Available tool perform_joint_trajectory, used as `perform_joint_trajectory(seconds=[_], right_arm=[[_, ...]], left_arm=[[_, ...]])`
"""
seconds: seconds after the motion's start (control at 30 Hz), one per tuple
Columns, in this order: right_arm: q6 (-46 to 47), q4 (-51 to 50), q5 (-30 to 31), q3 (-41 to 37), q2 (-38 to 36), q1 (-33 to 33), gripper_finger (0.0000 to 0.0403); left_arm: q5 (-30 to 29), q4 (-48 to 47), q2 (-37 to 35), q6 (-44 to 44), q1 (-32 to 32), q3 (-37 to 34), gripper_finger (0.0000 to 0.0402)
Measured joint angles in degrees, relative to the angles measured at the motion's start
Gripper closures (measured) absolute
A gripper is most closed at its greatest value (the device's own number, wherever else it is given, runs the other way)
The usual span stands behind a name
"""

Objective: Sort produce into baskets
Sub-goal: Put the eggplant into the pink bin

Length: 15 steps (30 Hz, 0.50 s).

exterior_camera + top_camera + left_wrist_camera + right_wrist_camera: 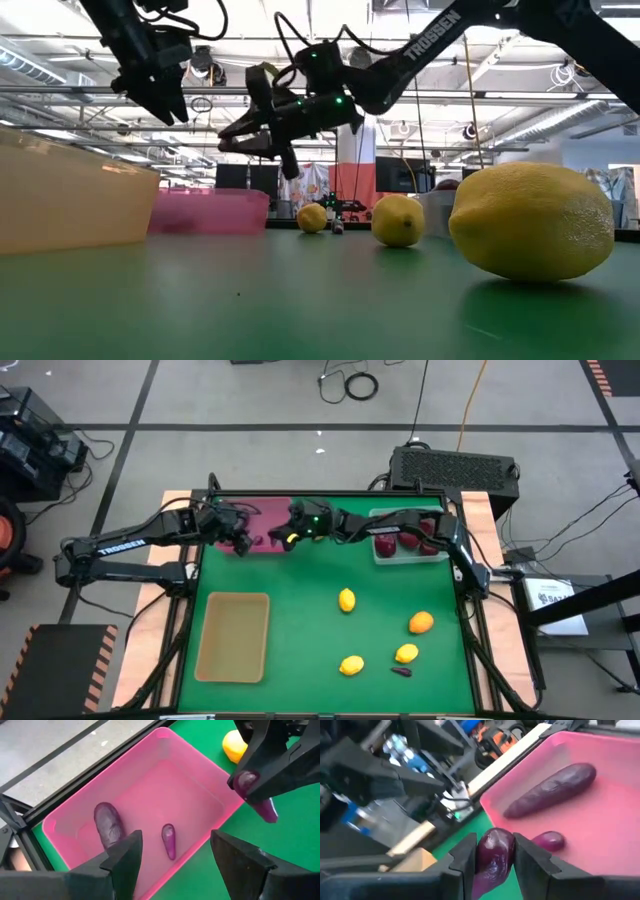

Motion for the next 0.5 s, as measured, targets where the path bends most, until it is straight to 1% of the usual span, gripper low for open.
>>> perform_joint_trajectory(seconds=[0.1,0.3,0.4,0.5], right_arm=[[-6.4,-4.5,0.5,2.6,0.0,-0.1,0.0283],[-12.9,-13.4,10.5,7.7,0.0,-0.8,0.024],[-15.9,-15.7,12.2,8.9,0.0,-1.3,0.0215],[-15.9,-16.0,11.9,9.4,0.0,-1.7,0.0192]], left_arm=[[-0.4,0.0,0.0,0.0,0.0,0.0,0.0159],[-1.3,0.0,0.0,0.0,0.0,0.0,0.0159],[-1.3,0.0,0.0,0.1,0.0,0.0,0.0159],[-1.3,0.0,0.0,0.5,0.0,0.0,0.0159]])
